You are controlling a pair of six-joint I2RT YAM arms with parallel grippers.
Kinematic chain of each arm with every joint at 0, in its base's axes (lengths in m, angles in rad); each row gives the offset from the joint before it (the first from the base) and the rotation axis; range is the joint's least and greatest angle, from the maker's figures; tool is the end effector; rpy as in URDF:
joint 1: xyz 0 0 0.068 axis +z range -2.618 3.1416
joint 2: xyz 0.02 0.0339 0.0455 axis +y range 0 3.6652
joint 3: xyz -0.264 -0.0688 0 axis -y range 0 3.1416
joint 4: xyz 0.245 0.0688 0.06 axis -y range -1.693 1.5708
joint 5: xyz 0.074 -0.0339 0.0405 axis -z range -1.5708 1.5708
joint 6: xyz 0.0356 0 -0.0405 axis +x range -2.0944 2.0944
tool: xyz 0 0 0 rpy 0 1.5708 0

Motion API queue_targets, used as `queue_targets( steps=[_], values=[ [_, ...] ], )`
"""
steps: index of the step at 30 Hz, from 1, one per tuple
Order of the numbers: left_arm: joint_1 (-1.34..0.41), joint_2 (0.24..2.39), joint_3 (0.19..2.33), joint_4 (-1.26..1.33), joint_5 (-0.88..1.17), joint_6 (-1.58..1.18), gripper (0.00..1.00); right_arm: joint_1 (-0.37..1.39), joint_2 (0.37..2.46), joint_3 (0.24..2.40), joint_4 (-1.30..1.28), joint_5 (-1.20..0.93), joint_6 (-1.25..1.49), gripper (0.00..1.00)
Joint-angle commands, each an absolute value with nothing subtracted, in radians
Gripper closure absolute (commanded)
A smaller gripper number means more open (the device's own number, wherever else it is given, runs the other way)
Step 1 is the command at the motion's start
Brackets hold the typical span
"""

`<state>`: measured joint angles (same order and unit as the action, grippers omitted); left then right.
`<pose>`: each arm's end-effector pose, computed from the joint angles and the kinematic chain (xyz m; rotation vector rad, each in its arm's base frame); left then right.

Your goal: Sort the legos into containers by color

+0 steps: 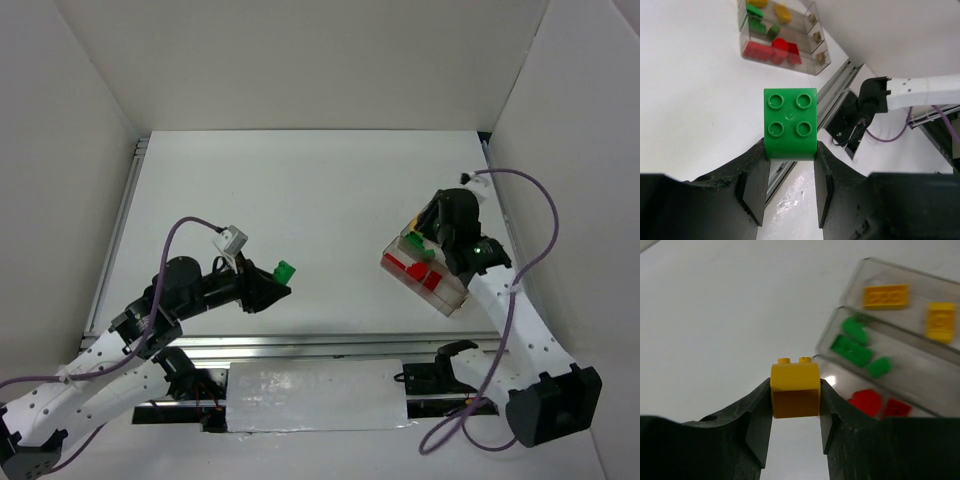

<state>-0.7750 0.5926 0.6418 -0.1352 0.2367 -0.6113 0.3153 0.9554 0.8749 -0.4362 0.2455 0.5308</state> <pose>0.1020 -0.1116 0.3236 0.3430 1.7783 -1.2202 0.2033 0.0572 0.3156 0.3714 2.0477 0.2624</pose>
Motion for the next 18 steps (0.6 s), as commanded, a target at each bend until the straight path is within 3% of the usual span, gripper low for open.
queue_targets(
  steps=[1, 4, 18],
  values=[
    [-0.773, 0.603, 0.670, -0.158, 0.204, -0.589, 1.00, 0.143, 1.040, 0.942, -0.546, 0.462, 0.604, 1.00],
    [-0.773, 0.606, 0.660, -0.144, 0.218, -0.586, 1.00, 0.042, 1.126, 0.962, -0.473, 0.465, 0.630, 1.00],
    [-0.773, 0.609, 0.641, -0.143, 0.198, -0.577, 1.00, -0.044, 1.469, 1.055, -0.397, 0.610, 0.781, 0.98]
  ],
)
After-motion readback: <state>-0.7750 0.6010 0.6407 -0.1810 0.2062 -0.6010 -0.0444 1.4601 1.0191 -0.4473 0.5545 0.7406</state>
